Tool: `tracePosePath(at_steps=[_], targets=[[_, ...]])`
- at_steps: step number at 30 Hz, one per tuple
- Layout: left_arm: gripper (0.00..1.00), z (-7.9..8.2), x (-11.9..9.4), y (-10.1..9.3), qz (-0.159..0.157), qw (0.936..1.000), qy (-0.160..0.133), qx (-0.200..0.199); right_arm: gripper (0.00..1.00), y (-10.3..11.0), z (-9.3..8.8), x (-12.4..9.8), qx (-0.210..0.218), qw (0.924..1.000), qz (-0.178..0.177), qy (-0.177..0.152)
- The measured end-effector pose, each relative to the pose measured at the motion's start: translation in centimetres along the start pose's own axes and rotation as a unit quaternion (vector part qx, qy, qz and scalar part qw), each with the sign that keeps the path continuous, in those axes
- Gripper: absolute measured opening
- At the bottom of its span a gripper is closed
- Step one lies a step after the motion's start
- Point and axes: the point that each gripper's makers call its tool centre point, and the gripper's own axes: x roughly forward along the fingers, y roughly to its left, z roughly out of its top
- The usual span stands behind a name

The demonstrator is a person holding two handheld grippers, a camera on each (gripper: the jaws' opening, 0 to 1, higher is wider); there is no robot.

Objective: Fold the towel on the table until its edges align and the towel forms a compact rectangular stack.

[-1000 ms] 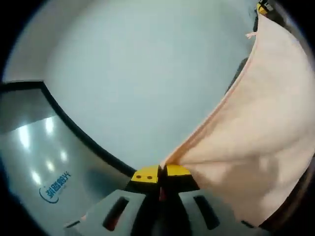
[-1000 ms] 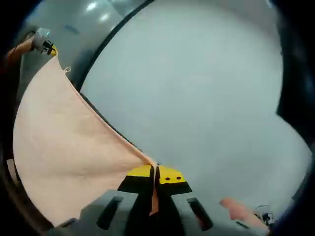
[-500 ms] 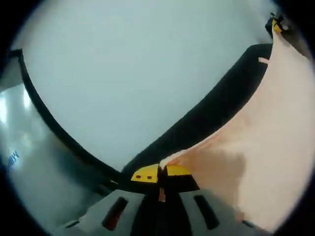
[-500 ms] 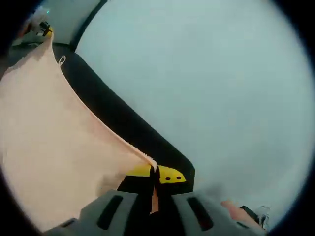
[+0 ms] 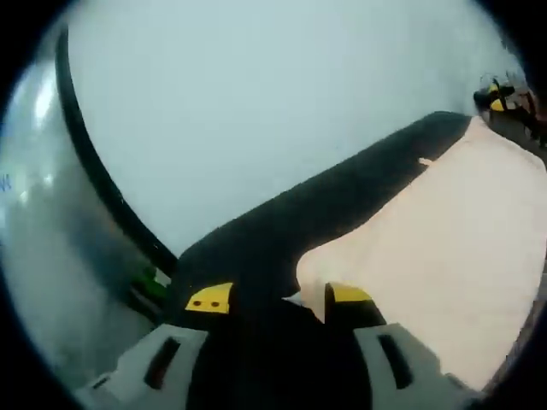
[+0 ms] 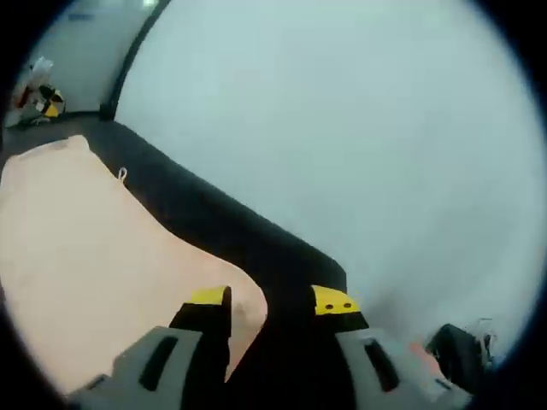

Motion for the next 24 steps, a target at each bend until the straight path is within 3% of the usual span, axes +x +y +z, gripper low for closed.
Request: tracePosePath(at_steps=[1,2,3,5,6,9,11,12,13,16,19,24], targets=[[0.34,0.6,-0.1,0.1,-0.011,0.9990,-0.012,0.041,0.27,0.9,0.2,-2.1,-0.015,0.9998,0.010,-0.012],[0.33,0.9,-1.7,-1.4,-0.024,0.9949,-0.028,0.094,0.27,1.2,0.3,-3.4,-0.014,0.9997,0.008,-0.020],[0.33,0.7,-3.3,-3.2,-0.040,0.9868,-0.035,0.153,0.28,1.7,0.7,-4.9,-0.030,0.9989,0.006,-0.034],[0.33,-0.9,-4.8,-4.9,-0.064,0.9739,-0.020,0.217,0.28,2.6,0.8,-6.7,-0.053,0.9974,0.012,-0.049],[0.33,-1.6,-5.8,-6.0,-0.074,0.9729,-0.016,0.218,0.28,3.2,0.6,-7.8,-0.052,0.9971,0.011,-0.055],[0.33,-2.7,-8.8,-9.7,-0.131,0.9600,-0.041,0.244,0.28,4.6,0.0,-9.8,-0.073,0.9946,0.017,-0.072],[0.33,-2.9,-9.8,-10.4,-0.137,0.9594,-0.048,0.241,0.27,5.2,-1.0,-10.6,-0.066,0.9943,0.017,-0.082],[0.34,-3.2,-10.3,-10.8,-0.145,0.9562,-0.045,0.250,0.27,5.8,-1.6,-10.8,-0.058,0.9944,0.024,-0.086],[0.34,-3.4,-10.6,-10.9,-0.148,0.9497,-0.040,0.273,0.27,6.4,-2.5,-10.8,-0.056,0.9946,0.030,-0.082],[0.35,-3.8,-12.1,-11.6,-0.135,0.9452,-0.028,0.296,0.29,7.4,-4.8,-10.3,-0.099,0.9914,0.049,-0.069],[0.35,-5.1,-12.7,-12.0,-0.143,0.9355,-0.003,0.323,0.28,7.0,-6.3,-11.1,-0.093,0.9930,0.042,-0.058],[0.35,-6.5,-12.5,-12.8,-0.140,0.9332,0.012,0.331,0.29,7.5,-7.1,-14.0,-0.113,0.9907,0.037,-0.065]])
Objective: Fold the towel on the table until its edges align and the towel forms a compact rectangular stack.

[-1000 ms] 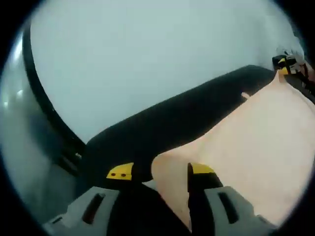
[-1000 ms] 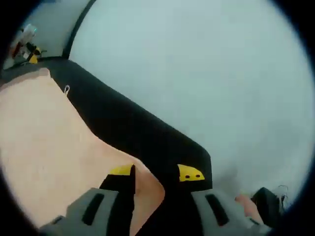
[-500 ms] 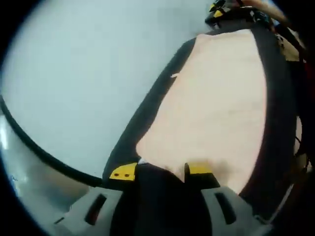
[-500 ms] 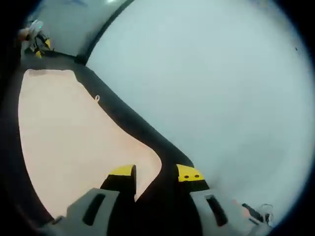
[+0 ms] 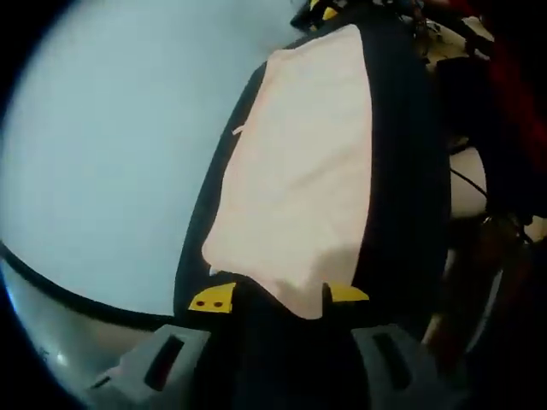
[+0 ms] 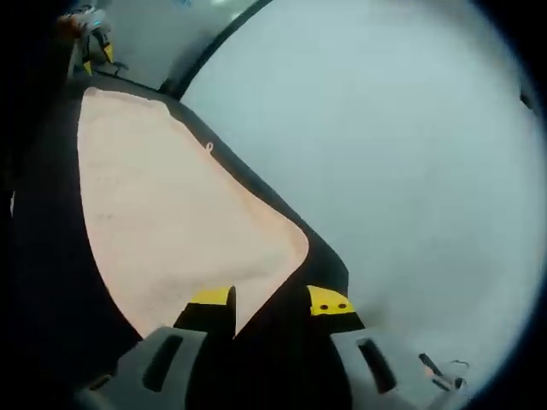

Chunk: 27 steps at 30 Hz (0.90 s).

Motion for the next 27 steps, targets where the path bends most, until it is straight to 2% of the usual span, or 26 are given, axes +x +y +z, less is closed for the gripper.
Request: tracePosePath(at_steps=[3,7,9,12,14,16,18,21,24,27], targets=[[0.34,0.8,-0.2,-1.9,-0.006,0.9999,-0.008,-0.007,0.30,1.8,-0.3,-1.0,-0.024,0.9994,0.025,0.001],[0.34,-0.2,0.5,-3.6,-0.020,0.9996,0.007,0.019,0.30,3.5,-0.3,-2.4,-0.073,0.9965,0.041,0.007],[0.34,-0.3,0.8,-4.0,-0.025,0.9994,0.007,0.022,0.29,3.8,0.2,-3.0,-0.073,0.9963,0.045,-0.003],[0.35,-0.3,0.8,-4.8,-0.033,0.9991,0.002,0.026,0.29,4.2,1.1,-3.1,-0.051,0.9968,0.055,-0.027],[0.35,-0.8,0.8,-4.9,-0.035,0.9988,0.009,0.035,0.29,4.5,1.4,-3.0,-0.050,0.9967,0.054,-0.032],[0.35,-1.3,1.0,-5.0,-0.037,0.9985,0.013,0.038,0.29,4.6,1.2,-2.8,-0.059,0.9969,0.049,-0.020],[0.35,-1.6,1.2,-5.1,-0.040,0.9982,0.014,0.041,0.29,4.8,1.3,-3.0,-0.093,0.9949,0.040,-0.004],[0.36,-1.3,0.9,-5.3,-0.040,0.9981,0.011,0.044,0.29,4.9,1.9,-3.6,-0.114,0.9930,0.033,0.003],[0.36,-0.7,0.5,-5.7,-0.040,0.9977,0.005,0.055,0.28,4.9,2.7,-4.3,-0.102,0.9943,0.031,-0.005],[0.36,-0.8,0.4,-6.0,-0.034,0.9962,0.025,0.076,0.28,5.0,2.6,-4.3,-0.093,0.9949,0.037,-0.009]])
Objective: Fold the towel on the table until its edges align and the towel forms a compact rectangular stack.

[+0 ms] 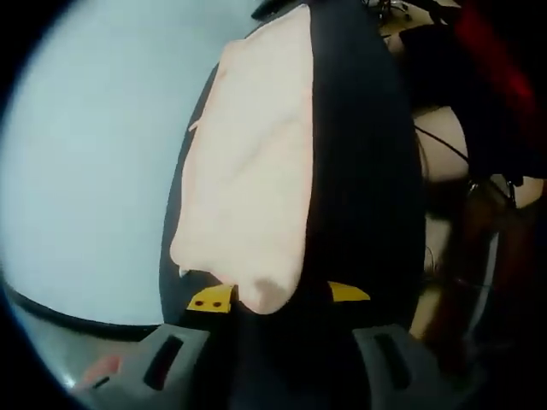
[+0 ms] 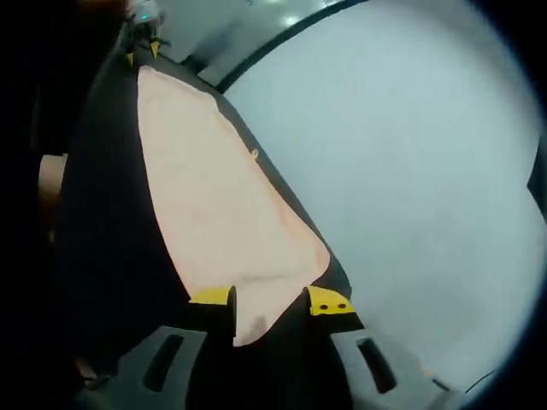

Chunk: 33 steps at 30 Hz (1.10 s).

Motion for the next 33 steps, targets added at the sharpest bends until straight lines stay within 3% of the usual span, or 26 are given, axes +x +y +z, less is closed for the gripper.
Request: tracePosePath(at_steps=[12,15,16,17,20,23,27,30,33], targets=[[0.24,-2.1,3.1,1.5,0.008,0.9995,0.008,0.029,0.26,-0.2,-1.3,1.3,-0.006,0.9999,0.005,0.014],[0.03,-2.6,3.6,1.8,0.012,0.9983,0.025,0.051,0.23,-0.3,-2.0,1.9,-0.012,0.9996,0.005,0.023],[0.01,-2.6,3.6,1.9,0.013,0.9982,0.028,0.052,0.17,-0.2,-2.1,2.0,-0.023,0.9993,0.005,0.029],[0.01,-2.3,3.5,1.9,0.008,0.9981,0.025,0.057,0.13,-0.2,-2.3,2.0,-0.030,0.9989,0.001,0.035],[0.01,-1.8,3.0,2.2,0.014,0.9979,0.014,0.062,0.15,0.5,-3.7,2.0,-0.079,0.9943,0.015,0.069],[0.01,-1.9,2.5,2.8,0.026,0.9984,0.007,0.050,0.16,2.0,-4.0,1.2,-0.097,0.9917,0.041,0.074],[0.01,-2.7,2.5,3.6,0.044,0.9985,0.008,0.033,0.17,3.9,-5.4,0.1,-0.121,0.9855,0.076,0.092],[0.01,-3.1,2.5,3.8,0.049,0.9982,0.008,0.033,0.15,4.7,-7.3,0.9,-0.148,0.9778,0.088,0.120],[0.01,-3.3,2.6,4.1,0.058,0.9978,0.007,0.032,0.10,4.2,-7.1,1.9,-0.144,0.9816,0.074,0.101]])
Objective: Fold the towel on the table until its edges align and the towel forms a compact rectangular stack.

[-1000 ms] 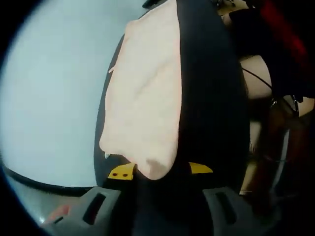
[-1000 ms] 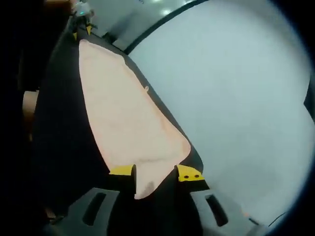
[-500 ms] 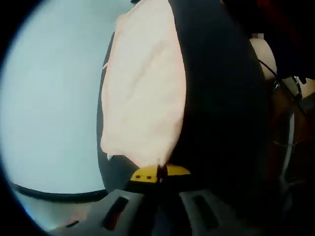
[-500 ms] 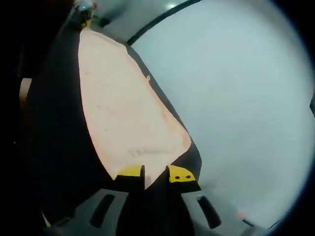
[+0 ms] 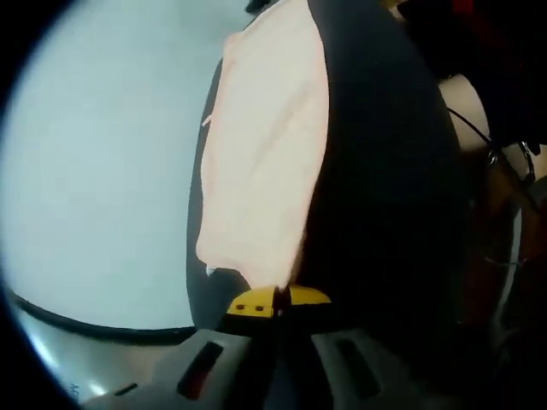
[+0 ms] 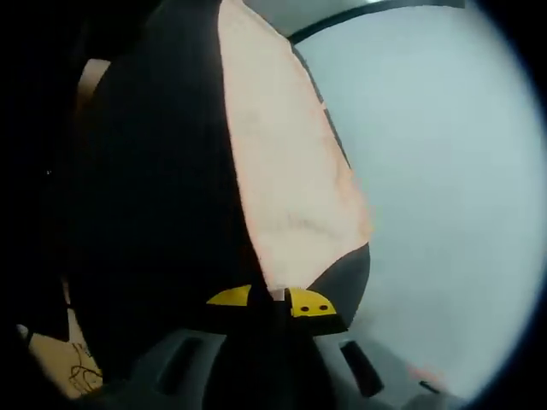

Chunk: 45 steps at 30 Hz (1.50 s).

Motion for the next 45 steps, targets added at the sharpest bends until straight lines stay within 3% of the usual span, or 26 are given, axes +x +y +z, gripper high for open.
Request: tracePosePath(at_steps=[3,5,6,9,12,16,19,21,23,26,29,35,43,45], targets=[[0.00,-0.1,0.0,0.1,0.006,0.9999,0.000,-0.011,0.02,-0.4,-0.7,1.5,0.003,1.0000,-0.001,0.000],[0.00,-0.1,-0.2,0.8,0.026,0.9995,-0.001,-0.018,0.00,-0.7,-0.8,1.8,0.006,1.0000,0.003,-0.003],[0.00,-0.2,-0.4,1.2,0.033,0.9992,-0.002,-0.021,0.00,-1.3,-1.0,1.6,0.026,0.9996,-0.007,0.000],[0.00,0.1,-1.8,1.5,0.035,0.9976,-0.019,-0.057,0.00,-2.0,-0.2,-1.6,0.038,0.9989,-0.027,0.004],[0.00,0.0,-3.5,1.9,0.046,0.9973,-0.019,-0.054,0.00,-3.3,0.6,-4.1,0.062,0.9961,-0.063,-0.008],[0.00,0.1,-5.3,2.9,0.063,0.9952,-0.030,-0.069,0.00,-3.4,1.8,-6.3,0.049,0.9964,-0.068,-0.008],[0.00,-0.3,-5.3,3.2,0.066,0.9948,-0.026,-0.073,0.00,-4.4,2.2,-6.6,0.061,0.9951,-0.076,-0.017],[0.00,-1.2,-4.7,3.0,0.056,0.9941,-0.003,-0.093,0.00,-4.8,2.0,-5.7,0.079,0.9942,-0.070,-0.019],[0.00,-0.7,-4.2,3.3,0.053,0.9925,-0.008,-0.110,0.00,-5.8,1.7,-5.2,0.073,0.9938,-0.083,0.003],[0.00,-0.8,-3.7,4.9,0.063,0.9890,0.000,-0.134,0.00,-8.3,2.0,-4.8,0.123,0.9860,-0.112,-0.008],[0.00,-0.8,-3.2,6.8,0.070,0.9867,0.018,-0.145,0.00,-10.7,2.0,-3.6,0.143,0.9819,-0.124,-0.004],[0.00,-1.3,-0.6,10.3,0.059,0.9790,0.036,-0.192,0.00,-13.6,1.6,1.3,0.143,0.9824,-0.118,0.019],[0.00,-2.0,4.3,12.8,0.032,0.9838,0.048,-0.170,0.00,-15.1,0.9,8.6,0.145,0.9862,-0.072,0.035],[0.00,-2.1,6.0,12.8,0.010,0.9843,0.051,-0.169,0.00,-15.5,0.8,10.5,0.135,0.9882,-0.059,0.041]])
